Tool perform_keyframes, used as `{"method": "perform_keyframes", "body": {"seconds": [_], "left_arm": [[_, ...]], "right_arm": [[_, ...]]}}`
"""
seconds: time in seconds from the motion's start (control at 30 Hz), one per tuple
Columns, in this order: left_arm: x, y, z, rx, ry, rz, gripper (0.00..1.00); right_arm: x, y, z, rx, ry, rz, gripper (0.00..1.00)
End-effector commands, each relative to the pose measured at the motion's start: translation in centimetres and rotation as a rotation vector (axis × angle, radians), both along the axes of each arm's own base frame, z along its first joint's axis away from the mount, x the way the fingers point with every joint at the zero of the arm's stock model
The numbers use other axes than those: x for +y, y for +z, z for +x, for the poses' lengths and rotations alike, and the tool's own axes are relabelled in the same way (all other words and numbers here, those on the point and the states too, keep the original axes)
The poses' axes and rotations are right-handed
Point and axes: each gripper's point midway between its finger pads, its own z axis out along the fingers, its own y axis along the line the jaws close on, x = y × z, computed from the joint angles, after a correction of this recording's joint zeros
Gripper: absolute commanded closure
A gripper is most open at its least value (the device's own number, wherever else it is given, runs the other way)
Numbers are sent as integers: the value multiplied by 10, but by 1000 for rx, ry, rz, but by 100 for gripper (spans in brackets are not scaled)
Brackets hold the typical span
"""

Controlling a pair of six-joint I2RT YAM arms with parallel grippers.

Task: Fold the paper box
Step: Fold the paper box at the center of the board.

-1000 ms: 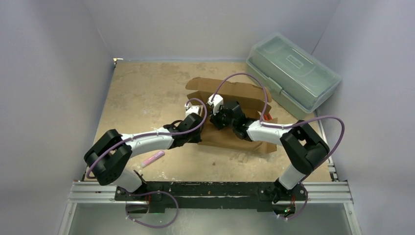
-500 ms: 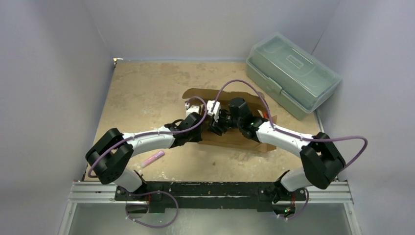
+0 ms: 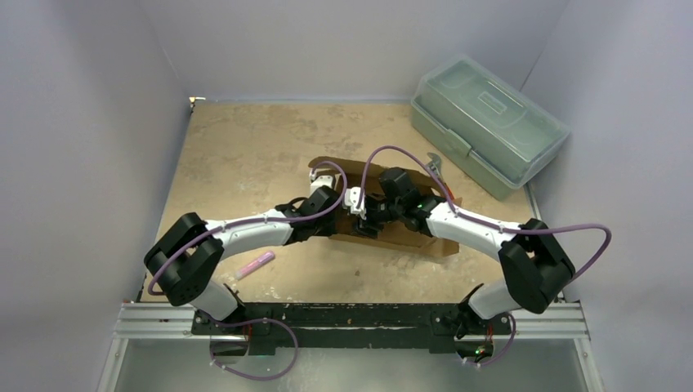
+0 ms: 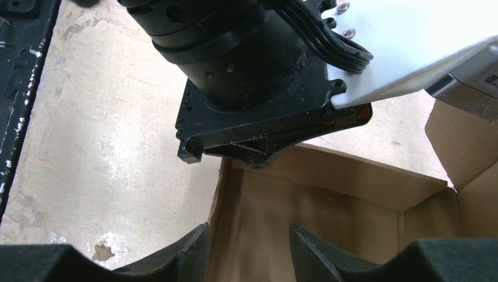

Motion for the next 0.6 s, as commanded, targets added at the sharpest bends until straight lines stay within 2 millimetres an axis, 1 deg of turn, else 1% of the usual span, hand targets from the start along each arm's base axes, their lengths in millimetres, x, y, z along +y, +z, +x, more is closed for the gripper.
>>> {"method": "perform_keyframes", "body": {"seconds": [0.0, 0.1, 0.17, 0.23, 0.33, 0.4, 0.43, 0.5, 0.57], "left_arm": [[-12, 13, 10, -32, -19, -6, 97], [-12, 13, 10, -34, -17, 0, 97], [-11, 13, 11, -36, -11, 1, 97], [-10, 14, 11, -39, -7, 0, 97], [-10, 14, 12, -42, -3, -2, 97], [-11, 15, 12, -45, -3, -6, 97], [-10, 15, 12, -47, -3, -8, 97], [-9, 16, 11, -52, -3, -13, 98], [-7, 14, 9, -55, -3, -15, 99]], "right_arm": [[1, -25, -19, -12, 80, -119, 47], [3, -37, -30, -18, 127, -178, 51], [3, -43, -35, -22, 154, -215, 51], [3, -44, -40, -22, 176, -227, 51], [2, -43, -39, -29, 172, -231, 49], [3, -38, -36, -11, 153, -211, 46], [4, -29, -34, 28, 151, -168, 44], [-4, -14, -26, 100, 120, -99, 43], [-13, -3, -20, 88, 108, -63, 40]]}}
